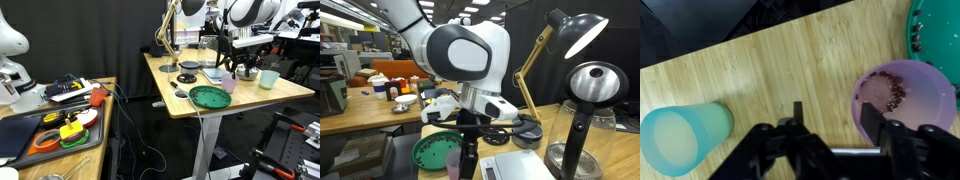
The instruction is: Move the cup to the left
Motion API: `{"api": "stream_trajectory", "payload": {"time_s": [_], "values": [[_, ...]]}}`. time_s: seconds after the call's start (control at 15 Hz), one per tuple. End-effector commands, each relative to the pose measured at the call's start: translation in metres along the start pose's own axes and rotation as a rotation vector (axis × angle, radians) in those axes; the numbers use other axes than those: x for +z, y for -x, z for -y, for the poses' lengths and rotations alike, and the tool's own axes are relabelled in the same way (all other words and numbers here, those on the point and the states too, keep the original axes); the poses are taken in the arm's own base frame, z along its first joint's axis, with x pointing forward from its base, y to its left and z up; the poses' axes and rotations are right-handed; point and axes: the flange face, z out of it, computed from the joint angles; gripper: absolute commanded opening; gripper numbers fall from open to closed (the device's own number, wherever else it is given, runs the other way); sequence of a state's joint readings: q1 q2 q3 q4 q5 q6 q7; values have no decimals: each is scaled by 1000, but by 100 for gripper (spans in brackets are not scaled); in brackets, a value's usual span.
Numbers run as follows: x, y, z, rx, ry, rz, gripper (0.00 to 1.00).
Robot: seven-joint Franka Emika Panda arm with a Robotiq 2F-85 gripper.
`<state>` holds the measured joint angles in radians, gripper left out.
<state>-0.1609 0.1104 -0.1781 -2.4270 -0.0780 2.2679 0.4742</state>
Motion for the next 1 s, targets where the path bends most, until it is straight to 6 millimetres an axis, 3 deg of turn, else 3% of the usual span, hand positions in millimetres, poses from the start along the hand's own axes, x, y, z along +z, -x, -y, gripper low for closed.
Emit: {"api": "stream_trajectory", "payload": {"time_s": [0.0,0.13,0.27,0.4,0.93], "values": [[4,-11,2,-26,-5,42,40],[6,-15,2,-34,-12,49,17],[7,-18,1,-39,-19,52,4],[7,-18,2,-45,-23,53,0],[-9,-2,8,-72,-46,20,1]]}}
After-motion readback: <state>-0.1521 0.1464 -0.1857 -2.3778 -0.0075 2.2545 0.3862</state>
